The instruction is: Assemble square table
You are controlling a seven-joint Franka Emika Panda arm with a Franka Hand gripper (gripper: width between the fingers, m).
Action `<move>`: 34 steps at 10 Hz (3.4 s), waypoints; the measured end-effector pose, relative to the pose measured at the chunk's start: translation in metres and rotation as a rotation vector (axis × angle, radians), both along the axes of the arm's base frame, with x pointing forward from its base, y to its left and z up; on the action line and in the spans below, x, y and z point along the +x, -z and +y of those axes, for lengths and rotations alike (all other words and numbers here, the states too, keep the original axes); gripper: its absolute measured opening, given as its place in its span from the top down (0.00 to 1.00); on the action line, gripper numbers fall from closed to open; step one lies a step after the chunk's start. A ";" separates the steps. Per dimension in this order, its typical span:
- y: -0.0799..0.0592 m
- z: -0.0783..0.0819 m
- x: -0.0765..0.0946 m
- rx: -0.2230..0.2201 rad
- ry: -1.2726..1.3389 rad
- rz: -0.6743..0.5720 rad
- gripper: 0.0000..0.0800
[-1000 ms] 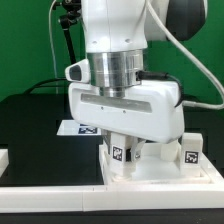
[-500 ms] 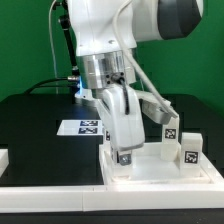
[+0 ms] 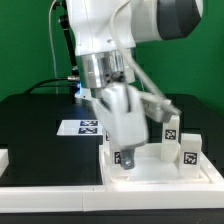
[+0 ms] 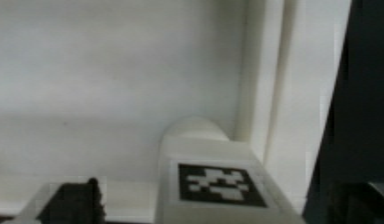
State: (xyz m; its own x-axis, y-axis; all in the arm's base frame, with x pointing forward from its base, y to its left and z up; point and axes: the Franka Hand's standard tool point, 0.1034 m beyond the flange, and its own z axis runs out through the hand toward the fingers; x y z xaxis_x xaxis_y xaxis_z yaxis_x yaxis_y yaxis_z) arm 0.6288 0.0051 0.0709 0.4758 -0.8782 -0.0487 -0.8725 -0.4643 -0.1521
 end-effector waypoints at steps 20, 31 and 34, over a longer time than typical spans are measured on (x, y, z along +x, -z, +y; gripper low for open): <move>0.002 0.000 -0.002 0.038 0.377 0.118 0.64; -0.003 0.008 -0.003 -0.142 -0.461 0.017 0.19; -0.001 0.005 -0.003 -0.163 -0.727 0.000 0.19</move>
Offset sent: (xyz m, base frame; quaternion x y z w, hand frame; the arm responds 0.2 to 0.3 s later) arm 0.0000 0.0000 0.0000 0.0000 0.0000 -0.1938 0.9810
